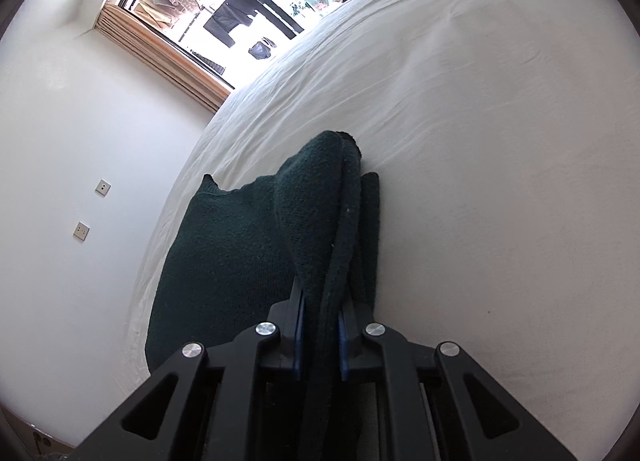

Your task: Fold small clothes

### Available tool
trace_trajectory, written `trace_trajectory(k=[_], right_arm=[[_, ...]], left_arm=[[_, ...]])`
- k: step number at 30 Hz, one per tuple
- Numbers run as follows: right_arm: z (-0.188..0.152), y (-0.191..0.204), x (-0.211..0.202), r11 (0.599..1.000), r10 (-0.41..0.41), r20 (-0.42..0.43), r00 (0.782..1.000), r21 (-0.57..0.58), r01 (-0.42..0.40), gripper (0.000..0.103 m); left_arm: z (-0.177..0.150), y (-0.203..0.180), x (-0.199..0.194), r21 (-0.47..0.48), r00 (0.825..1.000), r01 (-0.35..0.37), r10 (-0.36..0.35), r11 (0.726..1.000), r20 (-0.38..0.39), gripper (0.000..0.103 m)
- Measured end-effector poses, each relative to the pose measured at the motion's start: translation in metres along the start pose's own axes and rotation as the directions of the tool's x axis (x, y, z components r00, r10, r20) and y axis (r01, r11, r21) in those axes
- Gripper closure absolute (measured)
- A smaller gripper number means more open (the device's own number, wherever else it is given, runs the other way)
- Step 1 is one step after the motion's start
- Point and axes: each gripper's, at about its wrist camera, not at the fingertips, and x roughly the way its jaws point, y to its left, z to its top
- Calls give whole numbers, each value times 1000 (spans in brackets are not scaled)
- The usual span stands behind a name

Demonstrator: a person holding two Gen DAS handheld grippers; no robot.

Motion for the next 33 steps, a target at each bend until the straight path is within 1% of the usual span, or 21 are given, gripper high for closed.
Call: trace_trajectory(k=[3,5,6,8,10,12,13,15,16,17,19,20,21,23,24,25,27,28,30,31,33], right_arm=[[4,0,2,1000,16,-7,1000,9,-16,91],[5,3,1,1000,18,-7,1000,4,-18,89],[4,2,1,1000,25,-8,1000,8,-25,86],[3,-1,-5,999,34,3,999,41,-34,82],[1,-1,-17,999,14,34,999,52,-15,74],[-3,4,-35,995,-87,75,993,46,84,61],[-7,4,-43,995,-97,90,991,46,93,61],[-14,15,-60,999,-42,117,992,34,38,61],[-18,25,-66,1000,-24,121,992,9,23,61],[-23,35,-69,1000,-1,114,993,-20,3,61],[-34,54,-64,997,38,68,997,-71,-34,63],[-41,62,-58,994,36,38,999,-100,-32,64],[-48,67,-50,992,25,8,1000,-124,-24,64],[-59,64,-34,989,-29,-40,999,-143,23,65],[-63,59,-28,990,-48,-53,997,-138,40,71],[-66,53,-26,990,-54,-51,997,-131,47,81],[-68,43,-30,992,-59,-35,998,-115,55,95],[-69,37,-33,994,-52,-32,998,-98,49,99],[-71,28,-41,994,-60,-27,998,-91,57,103],[-72,26,-44,994,-66,-25,998,-93,63,103],[-77,23,-52,993,-71,-19,997,-92,69,103]], left_arm=[[-9,4,-10,-21,1000,25,-25,999,-9,93],[-18,15,-26,-83,996,86,-86,993,-1,92],[-25,23,-37,-122,993,121,-121,985,8,92],[-38,43,-54,-189,986,165,-165,968,19,92],[-54,66,-70,-270,976,218,-216,938,37,92],[-66,94,-80,-359,966,258,-253,897,60,92],[-70,110,-80,-399,964,260,-257,879,63,92],[-73,143,-70,-487,962,264,-266,832,66,92],[-74,155,-65,-519,961,262,-267,813,67,92],[-75,164,-58,-541,962,255,-267,801,58,92],[-76,178,-41,-581,959,246,-281,776,31,92],[-78,179,-31,-597,954,242,-299,765,4,92],[-82,179,-22,-614,947,232,-320,755,-35,92],[-92,182,3,-640,925,224,-366,735,-97,92],[-91,185,5,-644,921,216,-373,734,-115,92],[-90,171,-1,-639,921,209,-368,740,-125,92],[-94,168,-4,-622,926,197,-352,758,-137,92],[-97,166,-6,-617,926,191,-349,763,-144,92],[-97,164,-5,-617,925,189,-350,764,-150,92],[-96,161,-6,-622,924,191,-354,759,-148,92],[-83,154,7,-625,922,195,-358,755,-145,92]])
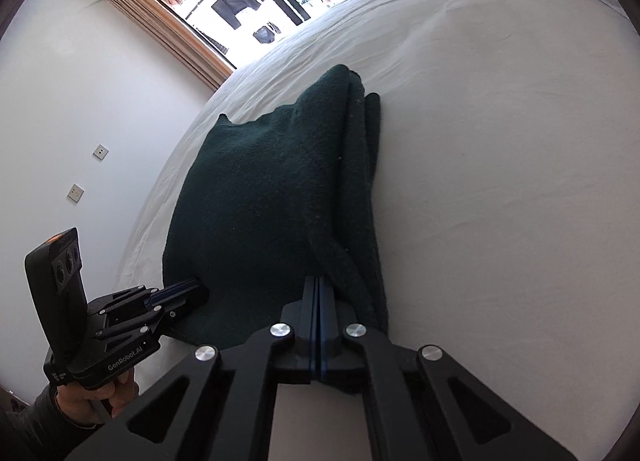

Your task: Fold small clothes

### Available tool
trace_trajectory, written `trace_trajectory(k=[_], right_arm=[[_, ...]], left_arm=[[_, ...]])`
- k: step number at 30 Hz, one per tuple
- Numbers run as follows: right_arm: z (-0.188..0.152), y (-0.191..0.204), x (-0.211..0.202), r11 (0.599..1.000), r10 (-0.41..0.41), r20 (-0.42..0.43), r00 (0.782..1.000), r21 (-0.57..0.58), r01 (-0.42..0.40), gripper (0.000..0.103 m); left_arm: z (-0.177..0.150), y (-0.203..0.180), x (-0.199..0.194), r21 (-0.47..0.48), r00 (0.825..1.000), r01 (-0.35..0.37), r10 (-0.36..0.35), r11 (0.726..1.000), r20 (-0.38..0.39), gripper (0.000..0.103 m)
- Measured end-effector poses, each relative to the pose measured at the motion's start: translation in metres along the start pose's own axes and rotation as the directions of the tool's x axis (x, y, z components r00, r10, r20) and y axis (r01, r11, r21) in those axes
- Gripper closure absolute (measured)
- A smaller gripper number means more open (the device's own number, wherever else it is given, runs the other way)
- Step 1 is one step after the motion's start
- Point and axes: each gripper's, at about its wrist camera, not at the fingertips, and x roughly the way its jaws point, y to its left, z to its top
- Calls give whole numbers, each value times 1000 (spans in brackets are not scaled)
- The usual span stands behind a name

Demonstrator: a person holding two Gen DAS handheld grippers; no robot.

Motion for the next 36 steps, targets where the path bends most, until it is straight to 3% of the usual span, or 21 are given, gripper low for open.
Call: trace_trajectory(k=[6,8,10,12,17,22,26,28,31,36], right_arm=[[-4,12,-15,997,-80,14,997,1,80,103],[-1,23,-22,995,-95,34,995,-21,96,99],[6,37,-27,996,-75,62,995,-47,78,81],[15,48,-26,998,-30,75,997,-61,34,73],[47,57,-2,998,24,67,997,-53,-20,73],[84,51,43,995,96,-1,995,4,-96,73],[101,35,72,999,38,-21,999,26,-37,73],[107,23,79,998,43,-21,999,54,-42,86],[109,7,79,996,37,-6,999,81,-36,103],[94,-13,66,989,75,58,996,120,-81,103]], left_arm=[[-3,-5,0,-1,1000,4,-4,1000,3,92],[-1,-5,4,1,1000,8,-8,1000,4,92],[2,-4,7,3,1000,11,-11,1000,4,92],[4,-6,2,7,1000,5,-5,1000,6,92],[30,1,-24,22,994,-26,23,999,107,92],[78,10,7,78,991,-92,84,993,104,92],[105,15,37,89,991,-111,104,990,84,92],[103,16,49,91,990,-119,111,989,86,92],[87,9,54,117,975,-167,147,979,164,93],[65,-1,48,156,953,-232,192,960,236,93]])
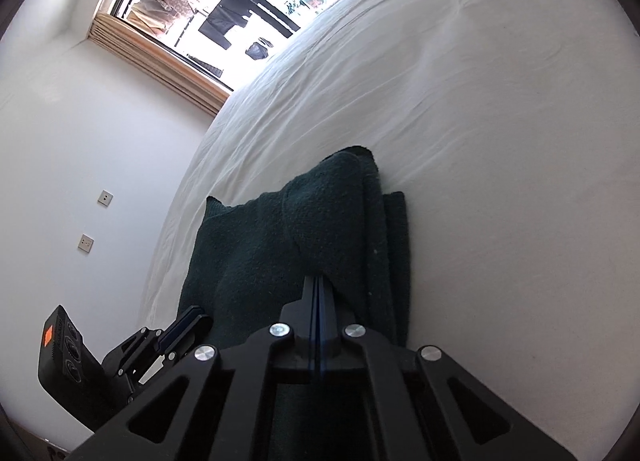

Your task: Fold small clothes

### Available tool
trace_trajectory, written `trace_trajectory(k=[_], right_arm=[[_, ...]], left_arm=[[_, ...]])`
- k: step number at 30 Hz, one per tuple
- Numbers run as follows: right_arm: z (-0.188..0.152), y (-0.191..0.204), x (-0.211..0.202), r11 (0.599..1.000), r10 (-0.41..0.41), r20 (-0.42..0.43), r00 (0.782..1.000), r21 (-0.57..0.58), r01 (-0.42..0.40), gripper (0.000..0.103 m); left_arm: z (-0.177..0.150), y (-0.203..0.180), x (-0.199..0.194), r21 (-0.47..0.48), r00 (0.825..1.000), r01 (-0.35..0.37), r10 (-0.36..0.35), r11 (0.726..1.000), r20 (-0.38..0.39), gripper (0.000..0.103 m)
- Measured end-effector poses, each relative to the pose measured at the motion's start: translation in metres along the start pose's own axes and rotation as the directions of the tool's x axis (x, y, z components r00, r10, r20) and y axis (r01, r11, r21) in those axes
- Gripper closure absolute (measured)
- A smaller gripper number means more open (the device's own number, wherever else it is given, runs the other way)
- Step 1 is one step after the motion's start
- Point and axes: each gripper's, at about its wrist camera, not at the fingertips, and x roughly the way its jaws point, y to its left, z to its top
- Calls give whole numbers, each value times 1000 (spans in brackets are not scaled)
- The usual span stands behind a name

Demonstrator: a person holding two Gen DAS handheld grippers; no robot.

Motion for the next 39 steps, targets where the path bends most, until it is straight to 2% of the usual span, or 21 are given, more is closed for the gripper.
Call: trace_trajectory(k=[4,8,9,10,13,15,16,18,20,22,25,30,32,34,35,37,39], right_arm=[[-14,-9,-17,1000,-6,39,999,31,5,103],[-26,-2,-38,991,-131,59,990,-11,132,100],[-29,-1,-45,986,-165,69,984,-1,165,79],[-32,2,-55,986,-165,89,982,0,166,73],[-41,22,-79,999,-25,140,990,-29,30,73],[-52,39,-79,994,96,104,990,-56,-90,73],[-60,45,-75,991,119,73,990,-77,-113,72],[-76,52,-61,989,88,-5,996,-120,-88,72],[-89,42,-48,992,26,-73,997,-123,-35,72],[-96,27,-49,994,27,-79,996,-100,-35,87],[-95,3,-61,999,36,-65,997,-37,-38,103],[-98,-9,-87,998,21,-39,999,-50,-23,103],[-96,-11,-103,998,1,-11,1000,-60,-2,95],[-89,-16,-118,997,-54,32,998,-50,55,42],[-84,-18,-123,998,-48,54,997,-39,50,37],[-71,-20,-120,1000,-7,54,999,-11,8,36],[-58,-15,-107,1000,18,22,1000,-19,-17,36]], left_arm=[[-16,-20,-12,93,997,-78,75,993,30,93],[-36,-41,-27,197,985,-167,157,966,69,93],[-40,-45,-29,213,982,-184,172,960,76,93],[-44,-49,-31,229,979,-202,188,952,82,93],[-55,-62,-37,280,967,-254,234,926,104,93],[-63,-68,-43,301,960,-278,254,912,118,93],[-67,-72,-44,312,959,-281,255,908,121,93],[-75,-75,-46,340,969,-248,229,907,95,92],[-84,-78,-47,370,967,-255,235,893,98,92],[-88,-78,-50,382,968,-252,233,889,98,92],[-87,-71,-51,356,977,-214,200,910,76,93],[-85,-65,-56,336,985,-173,163,926,57,92],[-89,-53,-72,275,994,-111,102,955,47,92],[-90,-34,-92,191,997,-61,50,980,61,91],[-91,-22,-101,150,996,-53,41,987,84,91],[-85,-2,-104,77,996,-33,27,996,80,90],[-70,23,-89,-36,998,49,-48,998,33,81]])
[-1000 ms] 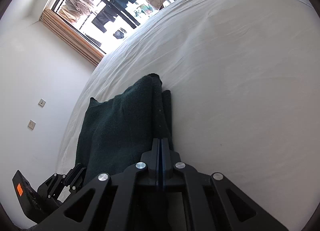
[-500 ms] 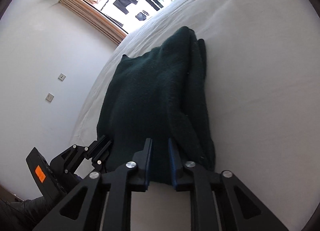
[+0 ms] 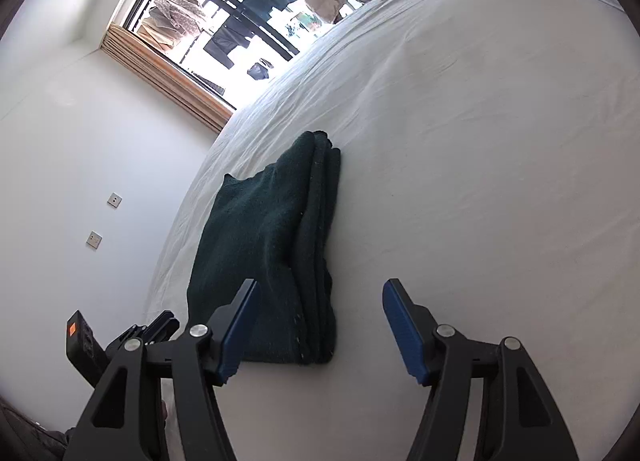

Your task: Fold small clothes

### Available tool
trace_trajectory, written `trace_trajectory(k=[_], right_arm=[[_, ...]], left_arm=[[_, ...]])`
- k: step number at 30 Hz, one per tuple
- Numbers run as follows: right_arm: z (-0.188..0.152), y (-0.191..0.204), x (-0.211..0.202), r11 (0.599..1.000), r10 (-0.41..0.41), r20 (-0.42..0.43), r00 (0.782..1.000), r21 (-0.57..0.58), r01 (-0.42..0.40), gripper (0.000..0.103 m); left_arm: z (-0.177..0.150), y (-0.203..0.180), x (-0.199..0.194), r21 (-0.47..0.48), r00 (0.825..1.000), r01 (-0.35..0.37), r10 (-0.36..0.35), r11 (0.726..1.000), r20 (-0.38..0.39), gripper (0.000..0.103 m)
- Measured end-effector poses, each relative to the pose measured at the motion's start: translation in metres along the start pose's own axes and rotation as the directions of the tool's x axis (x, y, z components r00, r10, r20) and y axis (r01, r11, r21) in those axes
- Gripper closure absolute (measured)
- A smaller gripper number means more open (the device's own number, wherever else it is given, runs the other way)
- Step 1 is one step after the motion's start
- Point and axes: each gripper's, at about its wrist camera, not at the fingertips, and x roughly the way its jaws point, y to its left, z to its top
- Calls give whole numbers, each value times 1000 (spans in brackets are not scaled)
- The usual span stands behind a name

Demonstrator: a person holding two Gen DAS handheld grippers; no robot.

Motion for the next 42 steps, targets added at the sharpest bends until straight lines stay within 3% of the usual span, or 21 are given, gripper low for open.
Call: trace_trajectory(k=[1,2,3,4,8,10,15,19,22,24,27,31,35,42], right_arm=[[6,3,11,1000,24,-25,999,-3,-24,36],[11,4,22,999,31,-44,999,10,-31,36],[15,5,31,999,36,-62,997,26,-35,36],[21,4,41,998,56,-79,995,40,-53,36],[34,-9,75,993,48,-129,990,114,-33,39],[39,-14,85,990,65,-128,990,135,-48,44],[41,-9,106,992,57,-162,985,122,-37,57],[39,-5,114,992,47,-165,985,126,-26,70],[34,6,109,996,-3,-148,989,90,17,74],[33,20,103,997,-41,-129,991,58,49,76],[32,49,89,998,-57,-99,993,5,58,77],[24,91,76,999,-34,-94,995,-45,29,77],[6,131,64,998,37,-93,995,-52,-42,77],[-62,204,55,984,118,-134,984,-119,-134,77]], left_arm=[[8,15,11,-82,998,52,-54,995,-24,77],[15,29,21,-167,994,99,-107,981,-37,66],[22,46,31,-265,986,147,-164,953,-42,48],[27,60,40,-341,978,181,-205,923,-37,45],[41,92,79,-501,950,233,-305,834,-66,45],[44,96,98,-547,925,267,-370,793,-84,44],[48,93,128,-602,894,301,-439,740,-93,44],[51,91,142,-616,880,308,-463,725,-104,48],[56,89,146,-618,873,316,-475,720,-108,60],[63,87,144,-596,881,316,-462,738,-105,69],[64,89,124,-579,890,322,-448,749,-84,73],[67,97,80,-549,914,309,-402,777,-55,73],[62,120,29,-552,922,308,-385,775,-26,73],[13,150,-70,-539,946,266,-323,799,-13,73]])
